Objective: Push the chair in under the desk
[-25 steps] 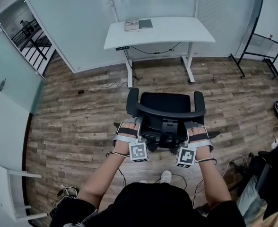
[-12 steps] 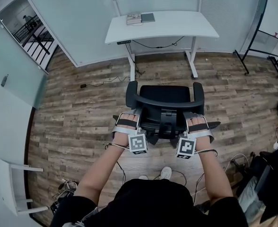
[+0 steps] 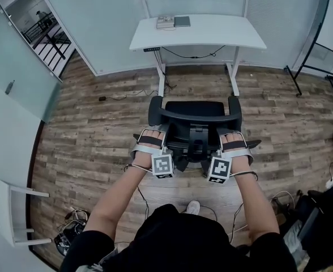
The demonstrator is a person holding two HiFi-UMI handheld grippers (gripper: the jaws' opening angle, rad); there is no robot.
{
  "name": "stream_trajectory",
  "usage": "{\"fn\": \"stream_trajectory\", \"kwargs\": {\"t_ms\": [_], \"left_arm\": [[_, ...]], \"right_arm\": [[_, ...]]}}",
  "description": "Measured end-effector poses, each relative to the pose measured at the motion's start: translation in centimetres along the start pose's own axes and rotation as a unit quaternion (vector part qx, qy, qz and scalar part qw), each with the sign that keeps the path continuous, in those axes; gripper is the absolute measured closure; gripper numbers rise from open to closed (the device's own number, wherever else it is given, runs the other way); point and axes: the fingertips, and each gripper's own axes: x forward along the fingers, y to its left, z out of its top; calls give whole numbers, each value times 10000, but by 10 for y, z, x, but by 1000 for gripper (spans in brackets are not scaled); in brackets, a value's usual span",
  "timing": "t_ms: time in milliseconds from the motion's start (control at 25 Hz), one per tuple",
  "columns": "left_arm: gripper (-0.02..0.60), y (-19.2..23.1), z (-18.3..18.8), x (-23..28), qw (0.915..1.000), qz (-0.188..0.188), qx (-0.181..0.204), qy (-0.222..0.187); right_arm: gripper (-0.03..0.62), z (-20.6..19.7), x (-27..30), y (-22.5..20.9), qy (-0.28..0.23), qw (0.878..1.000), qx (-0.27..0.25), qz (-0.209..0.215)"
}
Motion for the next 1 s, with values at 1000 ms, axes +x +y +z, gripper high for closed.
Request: {"fn": "stream_trajectory", "kwargs": {"t_ms": [1000], "left_arm": [[209,42,-3,82,9997,-231,-54,-56]], "right_arm": [[184,-29,77,-48,19,10000,-27,0]]}}
